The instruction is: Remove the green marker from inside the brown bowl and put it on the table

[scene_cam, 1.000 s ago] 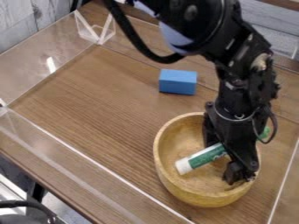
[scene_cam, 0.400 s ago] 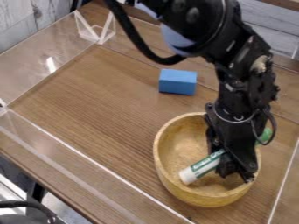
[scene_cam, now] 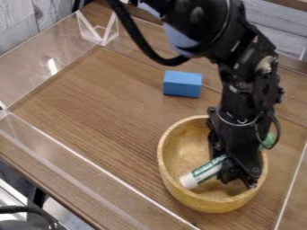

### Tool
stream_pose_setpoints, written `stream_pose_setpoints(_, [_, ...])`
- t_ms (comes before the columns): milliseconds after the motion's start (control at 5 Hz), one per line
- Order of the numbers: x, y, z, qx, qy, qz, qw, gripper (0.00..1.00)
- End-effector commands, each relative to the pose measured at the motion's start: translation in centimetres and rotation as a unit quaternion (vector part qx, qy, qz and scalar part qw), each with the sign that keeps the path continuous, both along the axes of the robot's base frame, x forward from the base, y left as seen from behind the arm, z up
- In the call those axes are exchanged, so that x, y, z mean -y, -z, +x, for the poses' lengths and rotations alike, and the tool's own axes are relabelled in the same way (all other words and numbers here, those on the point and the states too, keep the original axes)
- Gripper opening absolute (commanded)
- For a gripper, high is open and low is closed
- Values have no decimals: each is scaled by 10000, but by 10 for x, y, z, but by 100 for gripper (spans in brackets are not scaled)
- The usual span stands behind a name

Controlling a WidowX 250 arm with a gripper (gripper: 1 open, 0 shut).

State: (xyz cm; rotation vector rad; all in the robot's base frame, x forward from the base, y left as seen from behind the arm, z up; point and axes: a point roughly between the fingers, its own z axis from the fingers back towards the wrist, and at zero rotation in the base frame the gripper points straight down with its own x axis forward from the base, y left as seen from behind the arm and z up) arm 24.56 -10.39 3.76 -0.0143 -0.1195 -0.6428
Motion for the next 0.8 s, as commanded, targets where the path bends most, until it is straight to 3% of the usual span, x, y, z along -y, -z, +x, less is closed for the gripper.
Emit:
stream_pose_setpoints(0, [1,-14,10,228,-41,-111,9997,0])
stream_pose_setpoints(600, [-1,-18,11,178,-66,-114,9998,0])
